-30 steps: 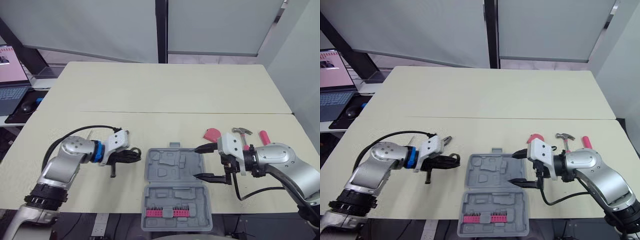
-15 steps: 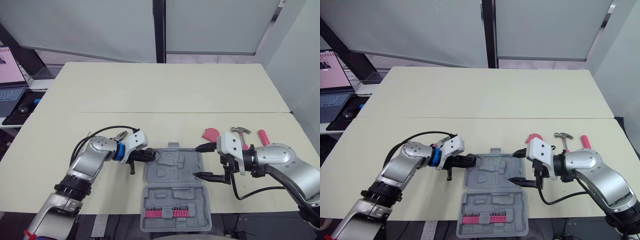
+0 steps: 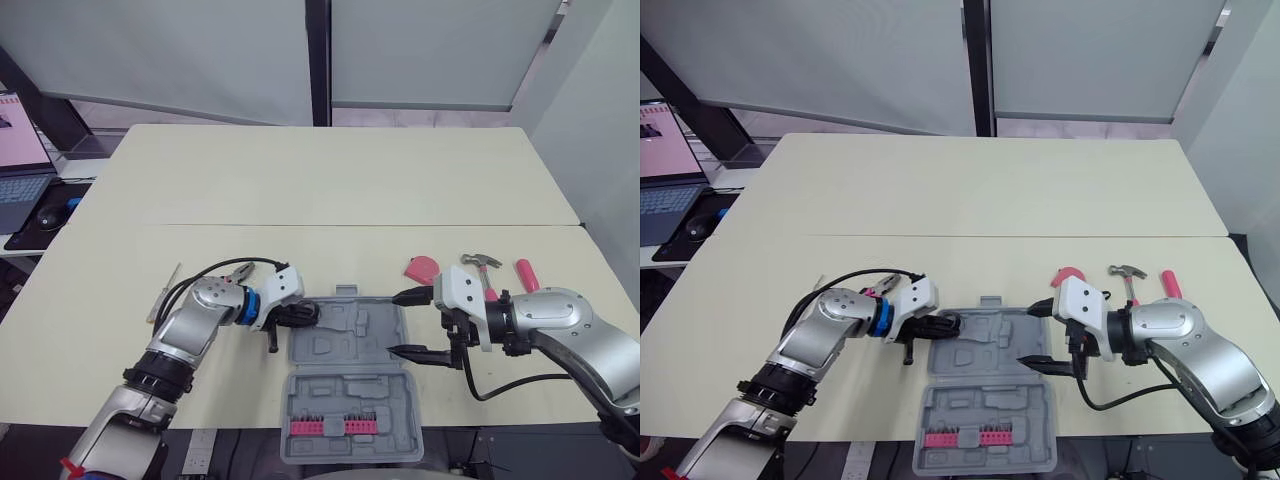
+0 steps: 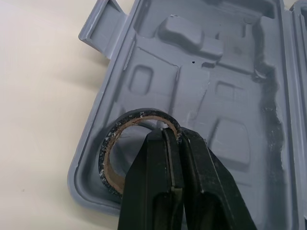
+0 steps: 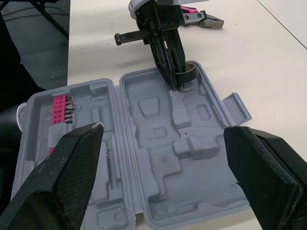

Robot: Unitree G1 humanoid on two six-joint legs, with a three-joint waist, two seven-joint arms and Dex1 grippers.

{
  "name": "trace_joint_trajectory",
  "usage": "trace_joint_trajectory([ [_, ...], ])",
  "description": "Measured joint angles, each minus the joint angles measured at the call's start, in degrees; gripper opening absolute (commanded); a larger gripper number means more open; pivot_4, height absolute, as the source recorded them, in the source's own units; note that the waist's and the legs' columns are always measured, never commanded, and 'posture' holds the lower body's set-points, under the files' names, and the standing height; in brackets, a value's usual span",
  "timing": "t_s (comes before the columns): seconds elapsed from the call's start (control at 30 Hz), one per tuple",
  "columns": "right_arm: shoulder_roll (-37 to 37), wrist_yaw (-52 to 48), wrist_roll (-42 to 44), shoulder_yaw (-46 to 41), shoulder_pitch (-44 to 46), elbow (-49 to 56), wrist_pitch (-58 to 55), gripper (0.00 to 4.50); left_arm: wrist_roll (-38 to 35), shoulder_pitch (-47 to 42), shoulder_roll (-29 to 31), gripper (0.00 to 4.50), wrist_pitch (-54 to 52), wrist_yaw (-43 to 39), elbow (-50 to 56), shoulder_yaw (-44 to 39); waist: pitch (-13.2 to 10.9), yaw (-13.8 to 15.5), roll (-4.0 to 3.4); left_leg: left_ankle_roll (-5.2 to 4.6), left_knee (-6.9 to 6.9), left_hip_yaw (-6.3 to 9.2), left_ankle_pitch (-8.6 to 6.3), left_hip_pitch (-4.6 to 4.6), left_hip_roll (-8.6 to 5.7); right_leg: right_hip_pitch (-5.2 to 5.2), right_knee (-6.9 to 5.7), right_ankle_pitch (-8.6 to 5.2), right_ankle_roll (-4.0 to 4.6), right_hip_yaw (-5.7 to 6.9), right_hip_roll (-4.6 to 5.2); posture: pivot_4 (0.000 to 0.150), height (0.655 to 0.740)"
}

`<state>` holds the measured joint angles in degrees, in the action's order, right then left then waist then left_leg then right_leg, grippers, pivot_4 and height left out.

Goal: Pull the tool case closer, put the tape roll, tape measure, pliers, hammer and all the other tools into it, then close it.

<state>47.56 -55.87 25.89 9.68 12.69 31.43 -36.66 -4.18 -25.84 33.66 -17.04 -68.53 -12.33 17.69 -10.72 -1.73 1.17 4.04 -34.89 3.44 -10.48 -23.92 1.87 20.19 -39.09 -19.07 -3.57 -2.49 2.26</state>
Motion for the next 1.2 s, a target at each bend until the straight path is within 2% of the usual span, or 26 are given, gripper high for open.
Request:
trace_joint_trajectory([
  [0.1,0.35,0.01,0.01,-0.05,-0.27,0.04,-0.05,4.50,0.08,-0.44,-0.18,0.03,0.29,0.32,-0.81,0.00,0.00,0.03,0.00,0.00,0.00,0.00,0.00,0.00,0.00,0.00,0.00,0.00,0.00,0.00,0.00,0.150,0.7400],
  [0.43,0.76,0.08,0.02,-0.61,-0.50,0.31,-0.05,4.50,-1.55,-1.74,0.57,3.15,-1.58,-0.31,1.26,-0.71,0.00,0.01,0.00,0.00,0.00,0.00,0.00,-0.01,0.00,0.00,0.00,0.00,0.00,0.00,0.00,0.150,0.7400],
  [0.57,0.79,0.07,0.00,-0.67,-0.58,0.31,-0.01,4.50,-2.43,-0.78,2.83,4.39,-2.25,-1.10,3.95,-1.33,0.00,-0.10,0.00,0.00,0.00,0.00,0.00,0.00,0.00,0.00,0.00,0.00,0.00,0.00,0.00,0.150,0.7400],
  [0.8,0.79,0.07,0.01,-0.78,-0.72,0.31,0.05,4.50,-2.79,0.46,4.26,4.39,-1.96,-1.54,5.07,-2.21,0.00,0.02,0.00,0.00,0.00,0.01,0.00,0.00,0.00,0.00,0.00,0.00,0.00,0.00,0.00,0.150,0.7400],
  [0.97,0.79,0.06,0.01,-1.19,-0.79,0.31,0.09,4.50,-3.56,1.56,4.11,4.39,3.71,-2.21,5.21,-2.29,0.00,0.05,0.00,0.00,0.00,0.01,0.00,-0.01,0.00,0.00,0.01,0.00,0.00,0.00,0.01,0.150,0.7400],
  [1.07,0.79,0.04,0.01,-1.20,-0.92,0.31,0.10,4.50,-3.48,1.66,4.10,3.79,7.17,-2.45,4.62,-2.29,0.00,0.06,0.00,0.00,0.00,0.00,0.00,0.00,0.00,-0.01,0.01,0.00,0.00,0.00,0.01,0.150,0.7400],
  [1.17,0.79,-0.01,0.01,-1.21,-0.93,0.31,0.11,4.50,-2.02,1.62,4.10,2.87,11.24,-2.35,2.10,-2.06,0.00,0.05,0.00,0.00,0.00,0.00,0.00,0.00,0.00,0.00,0.01,0.00,0.00,0.00,0.01,0.150,0.7400],
  [1.2,0.79,-0.02,0.01,-1.22,-0.94,0.31,0.11,4.50,-1.45,1.60,4.02,2.87,12.39,-2.24,1.24,-1.98,0.00,0.04,0.00,0.00,0.00,0.00,0.00,0.00,0.00,0.00,0.01,0.00,0.00,0.00,0.01,0.150,0.7400],
])
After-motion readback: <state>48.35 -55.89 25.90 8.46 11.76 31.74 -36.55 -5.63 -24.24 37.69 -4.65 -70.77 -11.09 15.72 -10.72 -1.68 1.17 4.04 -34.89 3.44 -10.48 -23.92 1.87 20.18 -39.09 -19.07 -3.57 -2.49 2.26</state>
